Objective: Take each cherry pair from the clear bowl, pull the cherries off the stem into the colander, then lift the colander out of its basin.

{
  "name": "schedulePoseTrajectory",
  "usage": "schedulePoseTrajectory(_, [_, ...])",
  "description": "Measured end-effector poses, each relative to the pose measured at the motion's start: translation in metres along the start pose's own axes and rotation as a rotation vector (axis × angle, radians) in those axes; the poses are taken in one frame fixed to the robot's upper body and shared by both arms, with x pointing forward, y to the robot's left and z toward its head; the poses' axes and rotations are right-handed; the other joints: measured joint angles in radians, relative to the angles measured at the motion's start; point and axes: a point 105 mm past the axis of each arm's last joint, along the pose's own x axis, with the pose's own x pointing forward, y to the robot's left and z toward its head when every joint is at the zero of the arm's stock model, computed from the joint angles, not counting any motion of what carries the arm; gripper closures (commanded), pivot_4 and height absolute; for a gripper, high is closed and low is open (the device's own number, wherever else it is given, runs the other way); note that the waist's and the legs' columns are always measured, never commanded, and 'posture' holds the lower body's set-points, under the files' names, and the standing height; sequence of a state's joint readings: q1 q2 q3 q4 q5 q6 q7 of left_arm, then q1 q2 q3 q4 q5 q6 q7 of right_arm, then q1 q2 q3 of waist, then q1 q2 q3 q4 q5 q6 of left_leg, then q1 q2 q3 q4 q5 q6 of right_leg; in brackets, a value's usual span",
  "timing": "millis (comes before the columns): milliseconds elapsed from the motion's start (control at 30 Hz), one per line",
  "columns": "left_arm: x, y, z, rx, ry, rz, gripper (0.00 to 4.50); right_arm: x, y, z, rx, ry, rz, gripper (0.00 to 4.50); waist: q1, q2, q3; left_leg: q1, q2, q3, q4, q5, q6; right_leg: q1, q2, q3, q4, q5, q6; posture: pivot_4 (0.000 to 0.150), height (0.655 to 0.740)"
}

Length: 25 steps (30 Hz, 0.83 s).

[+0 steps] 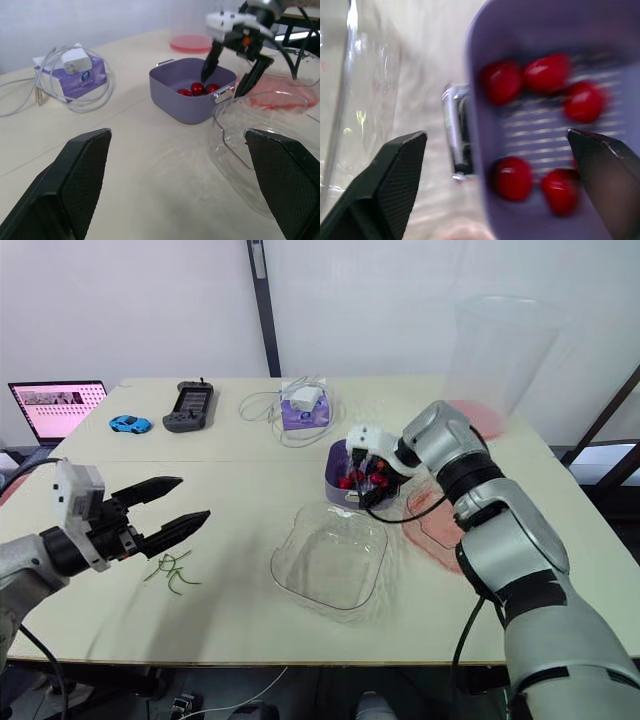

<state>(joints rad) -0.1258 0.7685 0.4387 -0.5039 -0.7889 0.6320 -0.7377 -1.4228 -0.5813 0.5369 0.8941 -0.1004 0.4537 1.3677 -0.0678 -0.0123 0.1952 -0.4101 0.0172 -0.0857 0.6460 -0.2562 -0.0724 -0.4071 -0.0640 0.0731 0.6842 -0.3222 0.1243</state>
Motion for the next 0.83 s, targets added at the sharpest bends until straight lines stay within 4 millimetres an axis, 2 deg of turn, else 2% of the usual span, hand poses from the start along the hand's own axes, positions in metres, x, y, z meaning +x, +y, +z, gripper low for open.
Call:
schedulePoseTrajectory(67, [0.002,0.004,0.0,-0.014,0.011,0.0,0.0,-0.029,-0.009,0.017,0.004,-0.078,-0.059,0.03,0.0,0.0,0.0,0.0,0.0,0.0,0.0,0.0,0.0,0.0,0.0,0.0,0.0,0.0,0.0,0.15,0.7332])
schedulePoseTrajectory(133, [0.006,0.008,0.0,-0.022,0.018,-0.014,0.0,-0.061,-0.016,0.024,0.031,-0.16,-0.125,0.03,0.006,-0.001,0.0,0.0,0.0,0.0,0.0,0.0,0.0,0.001,0.0,-0.001,-0.001,0.0,0.0,0.15,0.7332])
schedulePoseTrajectory(200, [0.011,0.012,0.0,-0.025,0.036,-0.031,0.0,-0.086,-0.021,0.02,0.075,-0.24,-0.204,0.03,0.011,-0.001,0.0,0.0,0.0,0.0,0.0,0.0,0.0,0.002,0.0,-0.001,-0.001,0.0,0.0,0.15,0.7332])
schedulePoseTrajectory(267, [0.015,0.016,0.0,-0.016,0.049,-0.04,0.0,-0.107,-0.025,0.008,0.113,-0.32,-0.282,0.03,0.019,-0.001,-0.001,0.0,0.0,0.0,0.001,0.0,0.0,0.002,0.0,0.0,-0.002,0.0,0.0,0.15,0.7332])
schedulePoseTrajectory(367, [0.025,0.025,-0.005,-0.003,0.083,-0.061,0.0,-0.13,-0.017,-0.03,0.14,-0.444,-0.397,0.03,0.03,-0.001,-0.001,0.0,0.0,0.0,0.0,0.0,0.001,0.003,0.0,-0.001,-0.002,0.0,0.0,0.15,0.7332])
schedulePoseTrajectory(467, [0.031,0.033,-0.01,0.002,0.098,-0.079,0.0,-0.14,-0.001,-0.073,0.237,-0.45,-0.474,0.03,0.029,0.0,0.0,0.0,0.0,0.001,0.0,-0.001,0.001,0.002,0.0,0.0,-0.002,0.0,0.0,0.15,0.7332])
schedulePoseTrajectory(600, [0.037,0.038,-0.022,0.011,0.136,-0.131,0.0,-0.156,0.026,-0.1,0.278,-0.507,-0.548,0.03,0.017,0.002,0.0,0.002,0.0,0.002,0.0,-0.001,0.001,0.002,0.002,0.002,0.0,0.0,0.0,0.15,0.7332])
schedulePoseTrajectory(700, [0.038,0.051,-0.029,-0.01,0.142,-0.114,0.0,-0.159,0.045,-0.138,0.359,-0.494,-0.597,0.03,0.023,0.001,-0.001,0.002,0.0,0.002,0.001,-0.001,0.001,0.004,0.002,0.001,0.0,0.0,0.0,0.15,0.7332])
schedulePoseTrajectory(833, [0.036,0.06,-0.035,-0.035,0.149,-0.098,0.0,-0.156,0.06,-0.172,0.435,-0.45,-0.641,0.03,0.021,0.001,-0.001,0.002,0.0,0.002,0.001,-0.001,0.001,0.004,0.001,0.002,-0.001,0.0,0.0,0.15,0.7332])
